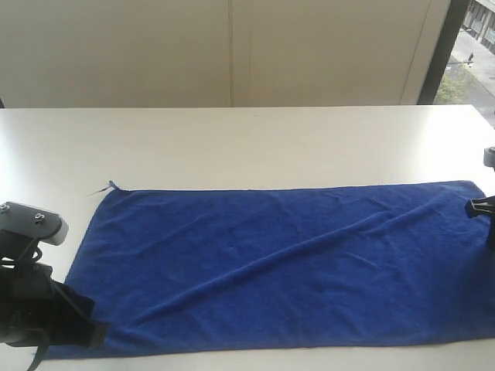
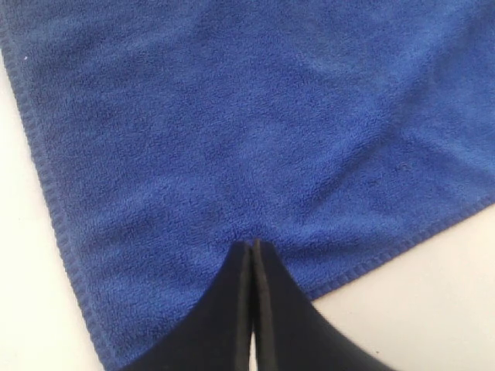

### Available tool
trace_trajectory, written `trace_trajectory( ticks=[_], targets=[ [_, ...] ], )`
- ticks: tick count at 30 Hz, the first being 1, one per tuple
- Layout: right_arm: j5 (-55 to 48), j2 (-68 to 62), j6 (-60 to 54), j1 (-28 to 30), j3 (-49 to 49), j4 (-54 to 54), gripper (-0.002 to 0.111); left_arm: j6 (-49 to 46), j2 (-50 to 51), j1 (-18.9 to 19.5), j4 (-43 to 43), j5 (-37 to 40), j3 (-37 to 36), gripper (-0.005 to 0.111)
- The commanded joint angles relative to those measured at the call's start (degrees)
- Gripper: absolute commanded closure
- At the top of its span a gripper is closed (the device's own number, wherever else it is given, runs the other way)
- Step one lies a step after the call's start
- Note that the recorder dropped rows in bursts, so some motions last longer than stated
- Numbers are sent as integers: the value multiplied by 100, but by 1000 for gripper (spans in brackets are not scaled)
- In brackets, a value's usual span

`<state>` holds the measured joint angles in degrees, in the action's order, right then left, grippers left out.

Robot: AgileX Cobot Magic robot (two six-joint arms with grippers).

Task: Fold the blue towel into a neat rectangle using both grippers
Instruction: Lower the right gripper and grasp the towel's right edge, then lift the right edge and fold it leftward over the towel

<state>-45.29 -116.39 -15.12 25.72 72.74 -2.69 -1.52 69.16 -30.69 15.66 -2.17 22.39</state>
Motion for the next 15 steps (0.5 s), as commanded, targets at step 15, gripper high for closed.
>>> trace_trajectory(
  ticks=[15],
  targets=[
    [-52,229,-418,33,-26,-629,100,-23,-47,-24,21,47,-35,107]
  ],
)
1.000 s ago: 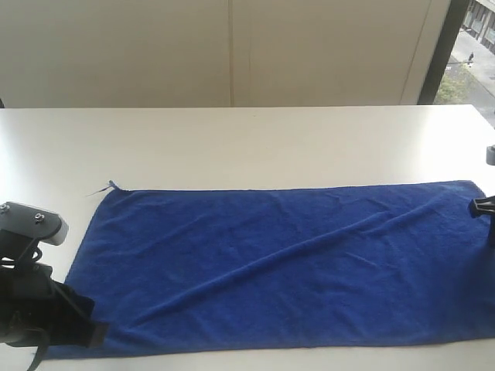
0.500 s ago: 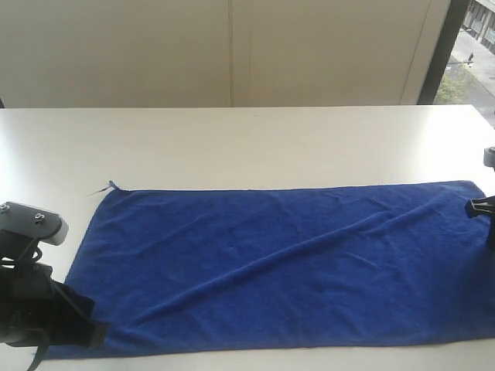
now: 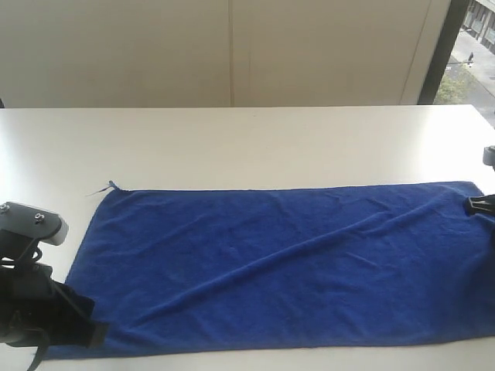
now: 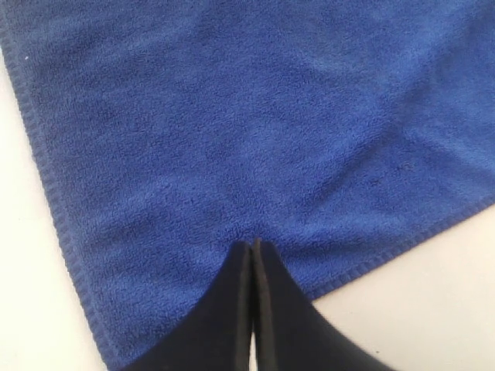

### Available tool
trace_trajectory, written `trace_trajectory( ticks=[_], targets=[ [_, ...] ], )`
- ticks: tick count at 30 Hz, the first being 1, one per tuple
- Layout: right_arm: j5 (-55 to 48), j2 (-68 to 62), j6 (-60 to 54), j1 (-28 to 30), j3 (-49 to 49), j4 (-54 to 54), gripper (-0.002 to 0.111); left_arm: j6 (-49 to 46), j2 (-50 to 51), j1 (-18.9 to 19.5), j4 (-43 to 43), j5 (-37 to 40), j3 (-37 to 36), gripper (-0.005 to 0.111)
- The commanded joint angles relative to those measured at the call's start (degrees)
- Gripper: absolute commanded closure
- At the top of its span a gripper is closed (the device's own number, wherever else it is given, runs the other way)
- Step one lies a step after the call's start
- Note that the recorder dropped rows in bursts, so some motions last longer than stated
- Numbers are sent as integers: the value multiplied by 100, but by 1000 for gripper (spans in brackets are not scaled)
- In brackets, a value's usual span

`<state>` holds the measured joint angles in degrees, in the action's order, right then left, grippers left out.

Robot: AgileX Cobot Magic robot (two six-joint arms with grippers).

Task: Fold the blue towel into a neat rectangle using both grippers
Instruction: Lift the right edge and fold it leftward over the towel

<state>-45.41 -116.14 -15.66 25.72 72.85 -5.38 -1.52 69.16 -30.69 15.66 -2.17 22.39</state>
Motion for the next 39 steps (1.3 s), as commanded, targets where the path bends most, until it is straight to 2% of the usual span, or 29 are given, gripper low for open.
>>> trace_trajectory(
  ticks=[1,4,7,13,17,19,24,27,39],
  targets=[
    [-52,274,-427,1,-38,-404,101,-23,-47,-24,21,47,-35,107],
    [-115,360,-518,-131,-38,-529,103,-23,-47,-24,21,47,-35,107],
    [-184,490,-622,-497,-26,-652,106,-23,-47,-24,21,47,-35,107],
    [-228,703,-622,-1435,-26,-663,106,-23,-47,-24,21,35,-35,107],
    [-294,755,-608,-2366,41,-696,108,-23,-47,-24,21,35,-35,107],
    [-320,755,-609,-2624,122,-787,108,-23,-47,-24,21,35,-35,107],
    [-320,755,-555,-3354,530,-1134,108,-23,-47,-24,21,13,-35,107],
    [-320,755,-443,-4019,1038,-1148,108,-23,-47,-24,21,-26,-35,107],
    [-321,347,-162,-5439,2305,-1157,108,-23,-47,-24,21,-26,-35,107]
  ],
)
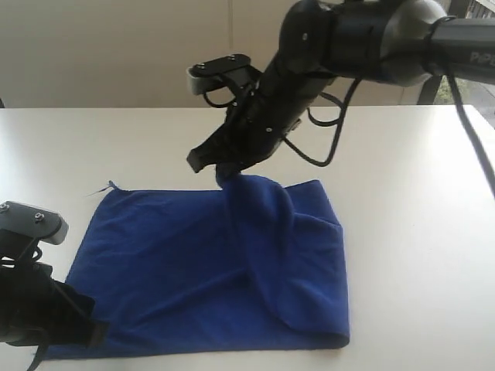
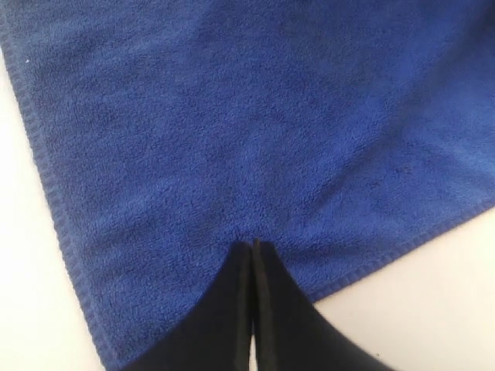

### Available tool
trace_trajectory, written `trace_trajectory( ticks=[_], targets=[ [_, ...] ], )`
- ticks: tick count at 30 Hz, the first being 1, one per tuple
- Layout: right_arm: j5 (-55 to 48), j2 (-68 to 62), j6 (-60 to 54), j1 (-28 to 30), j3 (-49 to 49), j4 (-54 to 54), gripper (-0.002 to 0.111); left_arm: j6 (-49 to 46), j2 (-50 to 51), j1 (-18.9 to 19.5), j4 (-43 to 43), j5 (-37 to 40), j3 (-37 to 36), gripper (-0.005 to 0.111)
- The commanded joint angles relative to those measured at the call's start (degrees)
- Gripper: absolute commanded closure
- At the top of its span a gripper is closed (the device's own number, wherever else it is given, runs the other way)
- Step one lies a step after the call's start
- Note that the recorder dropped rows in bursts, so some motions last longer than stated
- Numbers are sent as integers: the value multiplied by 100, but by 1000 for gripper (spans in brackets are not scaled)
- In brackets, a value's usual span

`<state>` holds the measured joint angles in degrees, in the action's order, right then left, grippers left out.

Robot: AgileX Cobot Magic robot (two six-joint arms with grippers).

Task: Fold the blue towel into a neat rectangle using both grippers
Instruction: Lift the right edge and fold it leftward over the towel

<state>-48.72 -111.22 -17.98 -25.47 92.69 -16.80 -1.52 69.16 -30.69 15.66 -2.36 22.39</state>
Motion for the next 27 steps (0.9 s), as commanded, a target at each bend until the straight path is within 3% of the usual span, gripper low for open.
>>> trace_trajectory(
  ticks=[1,12,22,25,27],
  targets=[
    [9,-200,86,-399,408,-16,108,-23,-47,-24,21,-7,-35,107],
    [-2,-907,190,-916,1234,-95,108,-23,-47,-24,21,-7,-35,107],
    [229,-1094,17,-1006,1540,-455,108,-23,-47,-24,21,-106,-35,107],
    [269,-1094,-114,-1006,1540,-480,98,-23,-47,-24,21,-106,-35,107],
    [244,-1094,-127,-1006,1540,-480,83,-23,-47,-24,21,-106,-35,107]
  ],
)
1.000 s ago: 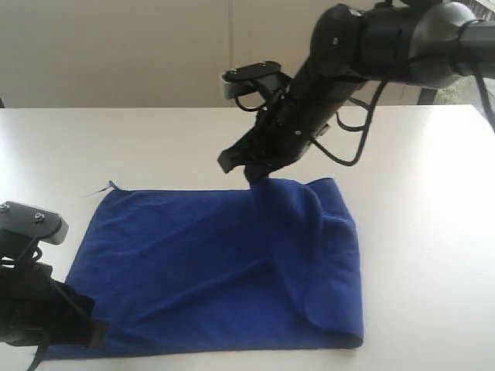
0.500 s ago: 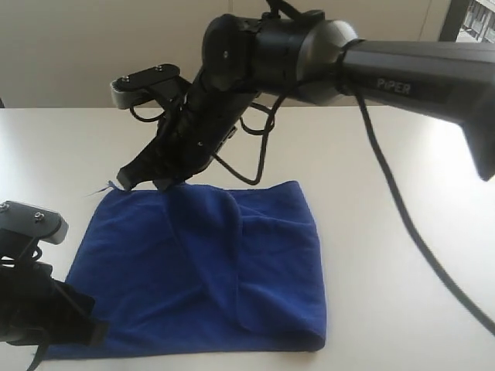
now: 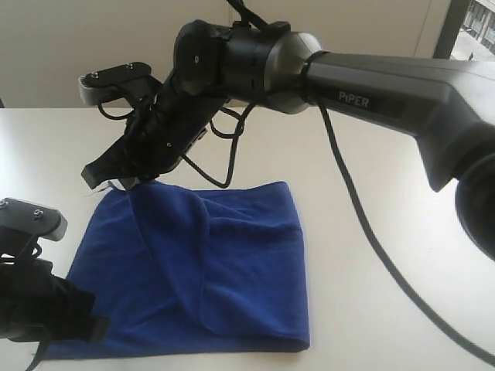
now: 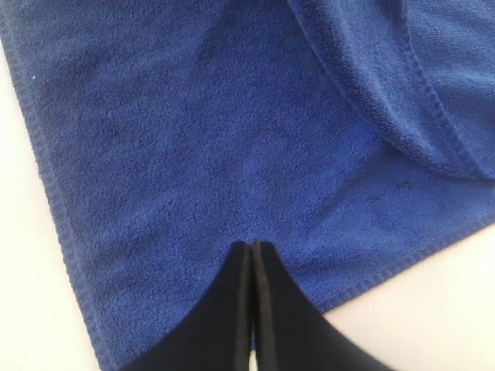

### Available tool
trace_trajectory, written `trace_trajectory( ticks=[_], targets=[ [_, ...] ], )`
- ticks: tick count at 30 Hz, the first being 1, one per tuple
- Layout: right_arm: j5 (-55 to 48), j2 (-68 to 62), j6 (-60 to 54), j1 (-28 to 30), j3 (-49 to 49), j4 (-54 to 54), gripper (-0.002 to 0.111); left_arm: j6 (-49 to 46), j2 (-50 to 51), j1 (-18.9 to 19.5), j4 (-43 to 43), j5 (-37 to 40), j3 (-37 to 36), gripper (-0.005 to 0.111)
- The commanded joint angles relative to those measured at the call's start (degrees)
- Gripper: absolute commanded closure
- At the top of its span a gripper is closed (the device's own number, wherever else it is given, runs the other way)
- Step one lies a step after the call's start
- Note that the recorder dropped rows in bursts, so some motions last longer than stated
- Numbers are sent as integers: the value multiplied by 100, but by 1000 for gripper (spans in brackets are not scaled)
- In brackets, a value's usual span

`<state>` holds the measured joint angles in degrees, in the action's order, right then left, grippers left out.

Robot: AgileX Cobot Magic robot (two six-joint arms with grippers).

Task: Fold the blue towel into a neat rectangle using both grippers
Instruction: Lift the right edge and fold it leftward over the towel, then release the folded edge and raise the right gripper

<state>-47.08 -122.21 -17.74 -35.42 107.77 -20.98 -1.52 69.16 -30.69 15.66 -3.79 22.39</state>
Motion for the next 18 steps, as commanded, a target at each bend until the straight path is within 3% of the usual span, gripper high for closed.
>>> trace_trajectory(
  ticks=[1,5,18],
  targets=[
    [53,5,-151,-11,31,-62,73,-23,-47,-24,21,26,-35,107],
    [25,5,-151,-11,31,-10,49,-23,-47,-24,21,-24,-35,107],
    [-560,380,149,596,9,1813,53,6,-47,-24,21,-187,-35,107]
  ],
)
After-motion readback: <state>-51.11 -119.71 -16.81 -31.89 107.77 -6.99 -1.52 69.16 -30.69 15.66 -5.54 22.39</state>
